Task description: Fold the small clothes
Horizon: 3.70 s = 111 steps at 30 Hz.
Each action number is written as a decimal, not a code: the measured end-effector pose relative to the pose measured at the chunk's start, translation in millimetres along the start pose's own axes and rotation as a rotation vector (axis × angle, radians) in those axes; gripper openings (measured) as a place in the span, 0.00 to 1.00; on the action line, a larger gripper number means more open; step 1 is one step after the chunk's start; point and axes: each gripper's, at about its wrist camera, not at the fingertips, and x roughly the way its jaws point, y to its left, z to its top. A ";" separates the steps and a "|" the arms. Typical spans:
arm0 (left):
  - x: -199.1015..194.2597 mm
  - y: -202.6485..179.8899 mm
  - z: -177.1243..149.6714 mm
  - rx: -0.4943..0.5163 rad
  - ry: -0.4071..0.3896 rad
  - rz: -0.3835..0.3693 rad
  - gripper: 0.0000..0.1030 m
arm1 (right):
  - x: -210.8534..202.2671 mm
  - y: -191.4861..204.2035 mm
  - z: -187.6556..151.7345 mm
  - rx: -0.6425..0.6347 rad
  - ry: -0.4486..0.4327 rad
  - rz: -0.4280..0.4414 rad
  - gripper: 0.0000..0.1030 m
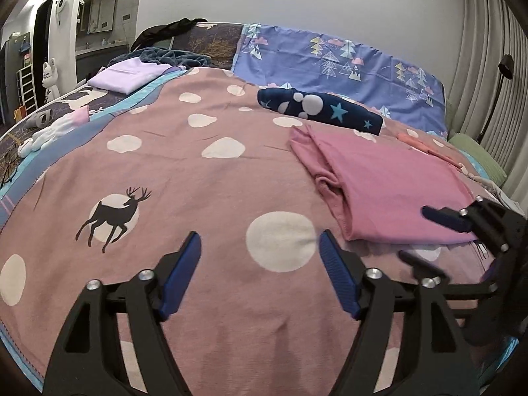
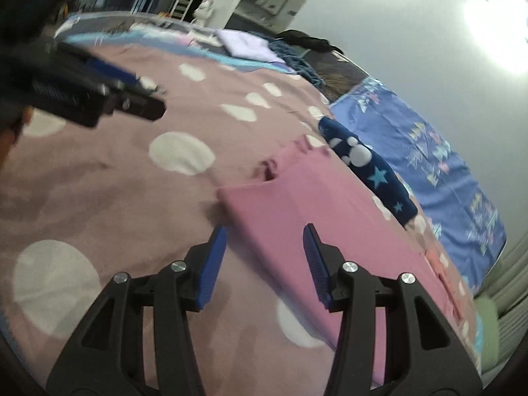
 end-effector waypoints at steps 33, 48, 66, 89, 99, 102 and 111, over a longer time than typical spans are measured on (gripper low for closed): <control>258.5 -16.9 142.9 -0.133 0.258 -0.435 0.03 | 80.2 15.7 23.8 -0.052 0.108 -0.129 0.37; 258.2 2.5 142.6 -0.247 0.176 -0.478 0.03 | 64.3 -8.0 28.1 0.114 0.060 -0.054 0.03; 265.8 15.2 140.0 -0.329 0.185 -0.493 0.04 | 72.6 9.2 24.7 0.071 0.125 -0.020 0.05; 284.4 -24.9 135.3 -0.269 0.308 -0.576 0.06 | 95.4 19.8 29.8 -0.023 0.191 -0.113 0.04; 279.9 -19.9 132.9 -0.223 0.285 -0.542 0.07 | 84.4 2.0 29.8 0.132 0.178 0.015 0.05; 279.7 -19.1 130.7 -0.216 0.279 -0.523 0.10 | 76.6 2.1 31.5 0.133 0.145 0.016 0.13; 282.0 -21.8 133.5 -0.215 0.305 -0.557 0.19 | 84.2 11.7 34.7 0.092 0.189 -0.071 0.24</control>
